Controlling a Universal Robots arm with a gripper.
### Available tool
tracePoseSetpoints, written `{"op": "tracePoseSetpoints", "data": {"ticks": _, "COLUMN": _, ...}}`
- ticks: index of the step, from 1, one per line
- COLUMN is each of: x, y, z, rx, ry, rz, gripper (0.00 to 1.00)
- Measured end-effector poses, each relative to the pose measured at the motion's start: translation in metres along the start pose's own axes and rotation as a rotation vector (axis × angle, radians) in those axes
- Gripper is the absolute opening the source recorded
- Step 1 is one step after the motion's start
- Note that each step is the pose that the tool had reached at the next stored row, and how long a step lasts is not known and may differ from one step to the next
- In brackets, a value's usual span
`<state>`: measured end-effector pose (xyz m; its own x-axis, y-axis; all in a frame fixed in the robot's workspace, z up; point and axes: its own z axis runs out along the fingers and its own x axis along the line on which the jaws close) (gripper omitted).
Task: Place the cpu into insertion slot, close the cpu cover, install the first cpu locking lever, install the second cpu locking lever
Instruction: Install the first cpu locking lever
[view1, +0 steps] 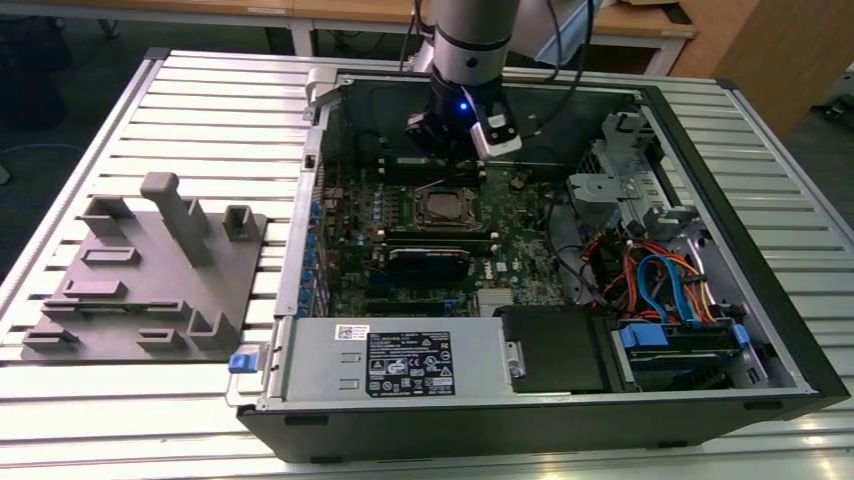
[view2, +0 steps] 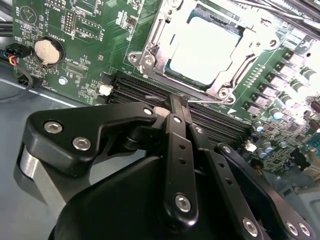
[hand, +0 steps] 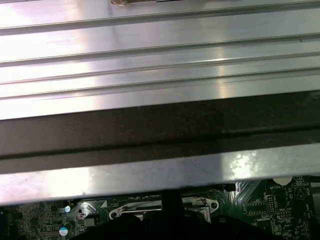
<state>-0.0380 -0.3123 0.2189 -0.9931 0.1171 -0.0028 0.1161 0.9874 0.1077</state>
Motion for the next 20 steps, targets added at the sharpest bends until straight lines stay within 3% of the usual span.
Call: {"op": "tracePoseSetpoints", "data": {"ticks": 20, "x": -0.0091, "y": 0.0003, "z": 0.0103, "rx": 0.0001, "ry": 0.0000, "rz": 0.000, "gripper": 0.10}}
